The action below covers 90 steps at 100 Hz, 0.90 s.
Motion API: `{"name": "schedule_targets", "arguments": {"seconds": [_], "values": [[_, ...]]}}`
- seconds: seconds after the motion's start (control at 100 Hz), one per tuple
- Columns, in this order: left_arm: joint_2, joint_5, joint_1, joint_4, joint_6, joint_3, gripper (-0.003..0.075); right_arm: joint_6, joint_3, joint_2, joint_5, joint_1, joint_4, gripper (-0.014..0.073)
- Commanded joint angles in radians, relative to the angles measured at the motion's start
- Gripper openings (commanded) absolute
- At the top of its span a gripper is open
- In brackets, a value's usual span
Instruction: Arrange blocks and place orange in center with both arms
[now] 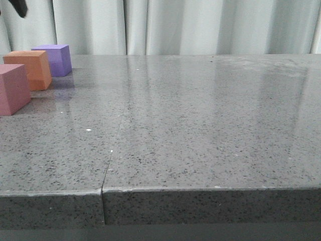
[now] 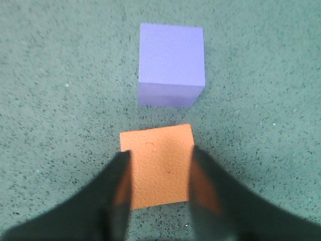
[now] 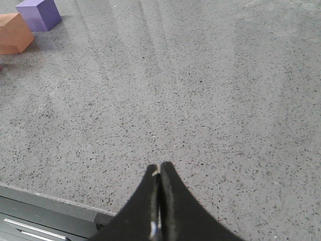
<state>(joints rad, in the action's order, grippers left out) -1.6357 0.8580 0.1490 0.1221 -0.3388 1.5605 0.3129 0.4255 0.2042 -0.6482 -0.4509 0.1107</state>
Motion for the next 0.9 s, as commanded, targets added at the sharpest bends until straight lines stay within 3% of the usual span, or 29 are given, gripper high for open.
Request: {"name": "schedule_targets", "arguments": {"seconds": [0.0,0.05,0.89], "values": [[0.075,-0.06,0.005,0.018,-0.001,0.018,0.005,-0.007,0.023,0.008,0.07,0.003,0.017,-0.0068],[0.088,-0.064,0.005,0.028,-0.001,0.009,-0.002,-0.007,0.023,0.008,0.07,0.003,0.017,-0.0068],[0.509,-0.166,0.005,0.037,0.014,-0.343,-0.002,-0.007,0.023,0.008,0.07,0.003,0.017,-0.0068]]}}
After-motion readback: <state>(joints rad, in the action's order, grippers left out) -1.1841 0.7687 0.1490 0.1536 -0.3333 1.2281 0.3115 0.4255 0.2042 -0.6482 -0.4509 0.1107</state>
